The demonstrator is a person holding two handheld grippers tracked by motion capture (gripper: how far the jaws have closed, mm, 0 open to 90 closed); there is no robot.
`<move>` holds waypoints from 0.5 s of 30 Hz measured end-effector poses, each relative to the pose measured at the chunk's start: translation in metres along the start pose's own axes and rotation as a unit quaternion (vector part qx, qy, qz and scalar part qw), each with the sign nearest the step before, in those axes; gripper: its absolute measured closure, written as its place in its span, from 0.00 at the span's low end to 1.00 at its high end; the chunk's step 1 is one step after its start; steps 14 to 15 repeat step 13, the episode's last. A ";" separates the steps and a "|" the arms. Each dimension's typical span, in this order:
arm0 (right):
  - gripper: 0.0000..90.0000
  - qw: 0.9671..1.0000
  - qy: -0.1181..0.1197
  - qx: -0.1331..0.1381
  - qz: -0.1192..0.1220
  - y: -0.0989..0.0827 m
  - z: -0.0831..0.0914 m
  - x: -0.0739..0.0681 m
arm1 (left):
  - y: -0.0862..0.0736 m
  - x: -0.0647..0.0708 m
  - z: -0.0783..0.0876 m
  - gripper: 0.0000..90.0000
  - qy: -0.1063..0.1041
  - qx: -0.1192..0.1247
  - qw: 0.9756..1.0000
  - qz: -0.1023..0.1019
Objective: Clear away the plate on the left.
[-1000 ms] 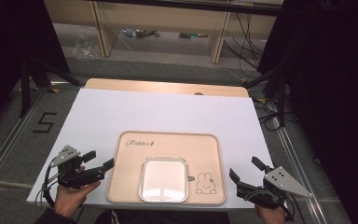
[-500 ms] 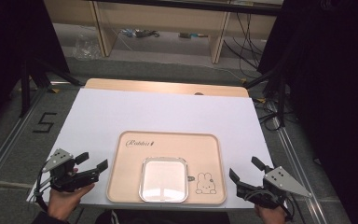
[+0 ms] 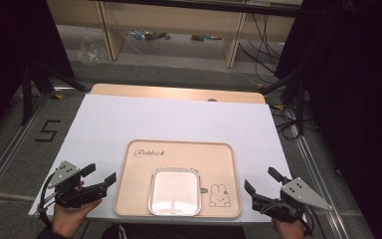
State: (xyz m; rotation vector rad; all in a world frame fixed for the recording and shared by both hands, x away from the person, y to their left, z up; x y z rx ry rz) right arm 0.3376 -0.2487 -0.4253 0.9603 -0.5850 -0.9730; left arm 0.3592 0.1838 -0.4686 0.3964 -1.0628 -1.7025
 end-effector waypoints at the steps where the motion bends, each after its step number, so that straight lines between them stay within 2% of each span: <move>1: 0.17 1.000 0.000 0.000 0.000 0.000 0.000 0.000 | 0.000 0.001 0.000 0.20 -0.001 0.001 1.000 0.000; 7: 0.17 1.000 -0.001 0.003 0.001 0.000 0.000 0.001 | -0.001 0.002 -0.002 0.20 0.009 -0.005 1.000 -0.015; 10: 0.17 1.000 0.002 0.004 -0.004 0.000 -0.001 -0.001 | 0.000 0.003 -0.001 0.20 0.013 0.000 1.000 -0.023; 11: 0.17 1.000 -0.002 0.001 0.003 0.000 0.000 0.001 | 0.000 0.004 -0.001 0.20 0.012 0.000 1.000 -0.023; 15: 0.17 1.000 -0.002 0.000 0.002 0.000 -0.001 0.001 | -0.001 0.004 -0.002 0.19 0.008 -0.004 1.000 -0.021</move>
Point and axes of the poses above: each handheld gripper's, and its own axes: z roughly backward along the jaws, y roughly out of its top, x roughly to its right, the point moved 9 cm from there along -z, roughly forward along the jaws, and after that the axes turned 11 degrees about -x, right-handed, at the moved point
